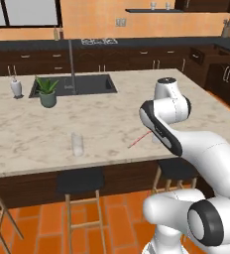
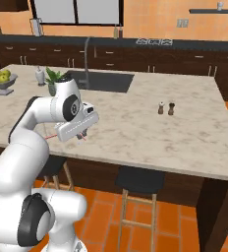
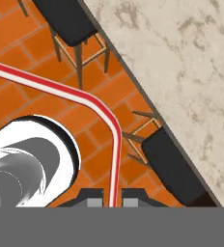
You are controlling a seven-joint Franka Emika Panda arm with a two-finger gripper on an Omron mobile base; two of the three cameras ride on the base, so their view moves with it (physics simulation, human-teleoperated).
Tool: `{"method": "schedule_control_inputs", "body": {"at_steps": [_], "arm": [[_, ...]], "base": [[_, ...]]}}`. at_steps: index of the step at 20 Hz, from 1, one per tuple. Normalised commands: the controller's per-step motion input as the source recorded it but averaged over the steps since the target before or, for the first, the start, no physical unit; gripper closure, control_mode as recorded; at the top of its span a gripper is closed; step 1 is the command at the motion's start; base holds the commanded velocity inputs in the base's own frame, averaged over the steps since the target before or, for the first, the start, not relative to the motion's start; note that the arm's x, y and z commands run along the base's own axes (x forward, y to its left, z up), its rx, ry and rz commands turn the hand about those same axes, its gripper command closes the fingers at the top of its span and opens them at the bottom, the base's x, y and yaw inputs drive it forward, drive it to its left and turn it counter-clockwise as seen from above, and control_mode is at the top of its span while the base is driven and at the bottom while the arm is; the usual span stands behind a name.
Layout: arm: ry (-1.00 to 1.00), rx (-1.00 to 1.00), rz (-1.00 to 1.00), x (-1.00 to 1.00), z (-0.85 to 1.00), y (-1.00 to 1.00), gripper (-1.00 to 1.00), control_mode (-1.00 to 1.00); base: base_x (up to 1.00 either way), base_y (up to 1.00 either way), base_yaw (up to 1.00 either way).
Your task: Take a straw from the drawer in front and place it inside the glass cup on the dining counter.
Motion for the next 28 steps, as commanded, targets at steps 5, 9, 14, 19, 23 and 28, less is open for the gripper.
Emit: {"method": "schedule_control_inputs", "body": {"at_steps": [5,9,14,19,23,28], "arm": [[0.0,0.0,0.0,0.0,0.0,0.0,1.0,1.0],[0.0,0.0,0.0,0.0,0.0,0.0,1.0,1.0],[0.0,0.0,0.0,0.0,0.0,0.0,1.0,1.0],[0.0,0.0,0.0,0.0,0.0,0.0,1.0,1.0],[-0.12,-0.03,-0.02,0.02,0.47,0.29,1.0,-1.0],[-0.52,-0.37,-0.02,-0.03,0.36,0.5,1.0,-1.0]], "base": [[0.27,0.95,-0.15],[0.69,0.43,-0.13],[0.89,0.03,-0.09],[0.99,0.34,-0.08],[0.12,0.08,-0.02],[0.0,0.0,0.0]]}}
